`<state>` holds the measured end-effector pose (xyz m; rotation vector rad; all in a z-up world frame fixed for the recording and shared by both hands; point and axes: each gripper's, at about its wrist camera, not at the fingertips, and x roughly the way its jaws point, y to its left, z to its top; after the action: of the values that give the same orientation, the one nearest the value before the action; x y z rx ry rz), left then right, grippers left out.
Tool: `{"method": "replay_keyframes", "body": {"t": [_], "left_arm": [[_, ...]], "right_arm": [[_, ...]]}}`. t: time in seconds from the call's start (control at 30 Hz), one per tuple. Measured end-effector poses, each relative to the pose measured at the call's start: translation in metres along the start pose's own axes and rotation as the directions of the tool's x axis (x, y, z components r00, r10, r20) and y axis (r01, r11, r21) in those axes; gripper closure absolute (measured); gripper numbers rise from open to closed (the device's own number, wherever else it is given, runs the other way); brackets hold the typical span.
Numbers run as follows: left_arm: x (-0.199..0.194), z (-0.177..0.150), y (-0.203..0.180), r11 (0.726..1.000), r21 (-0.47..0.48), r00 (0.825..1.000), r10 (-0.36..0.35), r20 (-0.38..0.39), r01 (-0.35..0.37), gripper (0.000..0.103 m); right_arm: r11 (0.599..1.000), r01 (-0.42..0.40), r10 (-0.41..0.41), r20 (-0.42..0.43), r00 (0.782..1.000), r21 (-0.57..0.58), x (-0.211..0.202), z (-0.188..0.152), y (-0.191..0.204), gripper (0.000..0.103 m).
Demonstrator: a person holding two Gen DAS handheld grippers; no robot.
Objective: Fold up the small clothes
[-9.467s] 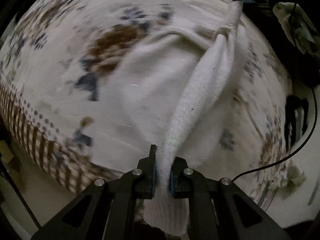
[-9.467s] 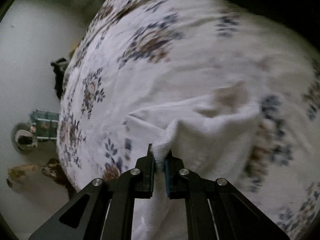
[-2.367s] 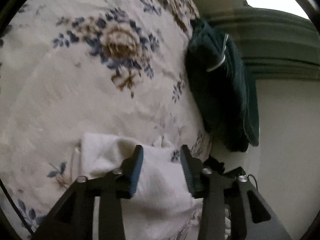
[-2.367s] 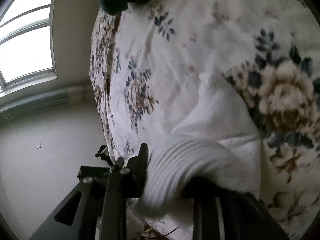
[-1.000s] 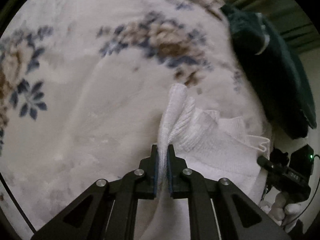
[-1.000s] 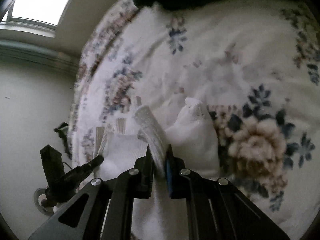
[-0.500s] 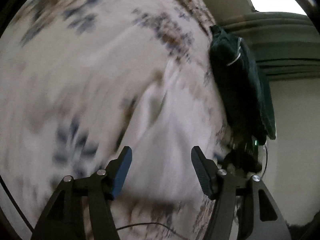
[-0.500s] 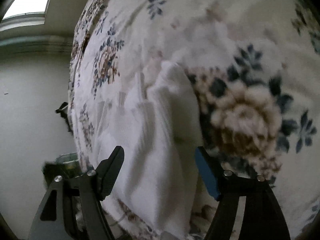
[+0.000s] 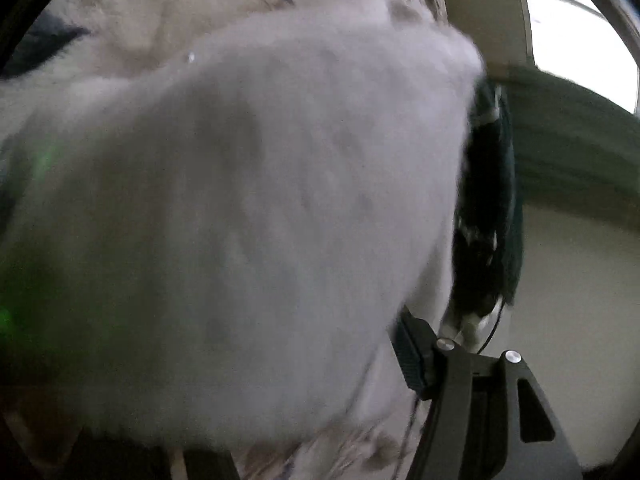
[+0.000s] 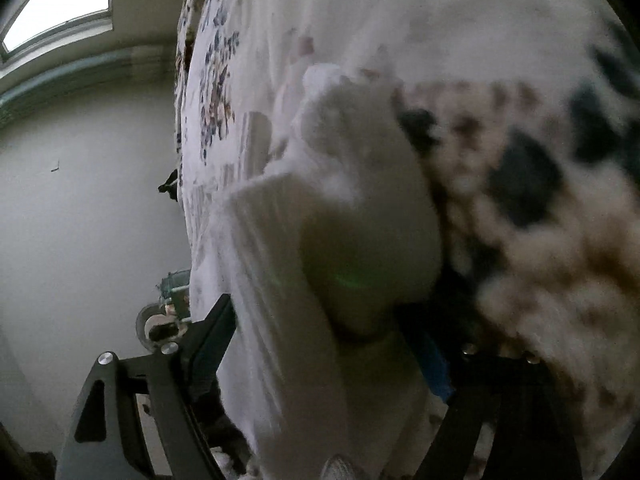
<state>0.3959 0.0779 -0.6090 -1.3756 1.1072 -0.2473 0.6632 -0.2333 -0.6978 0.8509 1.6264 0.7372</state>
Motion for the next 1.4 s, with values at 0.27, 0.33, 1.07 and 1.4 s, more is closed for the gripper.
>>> {"method": "replay_keyframes", "body": {"t": [0.27, 0.33, 1.07, 1.4], "left_arm": [[-0.024, 0.028, -0.033, 0.999, 0.031, 0.988, 0.015, 0.154, -0.02, 0.072], [-0.032, 0.037, -0.044, 0.997, 0.065, 0.991, 0.031, 0.127, -0.04, 0.073], [-0.082, 0.085, -0.046, 0.904, 0.313, 0.911, 0.362, -0.196, -0.292, 0.054], [-0.192, -0.004, -0.06, 0.724, 0.362, 0.806, 0.564, 0.179, -0.587, 0.04]], "right_arm": [[0.999, 0.039, -0.039, 0.016, 0.999, -0.03, 0.013, 0.006, 0.014, 0.049], [0.996, 0.067, -0.065, 0.038, 0.997, -0.061, 0.012, -0.003, 0.018, 0.07], [0.964, 0.114, -0.118, 0.001, 0.993, 0.24, 0.1, -0.312, 0.028, 0.09], [0.94, 0.315, -0.32, 0.022, 0.947, 0.129, -0.007, -0.318, 0.053, 0.05]]}}
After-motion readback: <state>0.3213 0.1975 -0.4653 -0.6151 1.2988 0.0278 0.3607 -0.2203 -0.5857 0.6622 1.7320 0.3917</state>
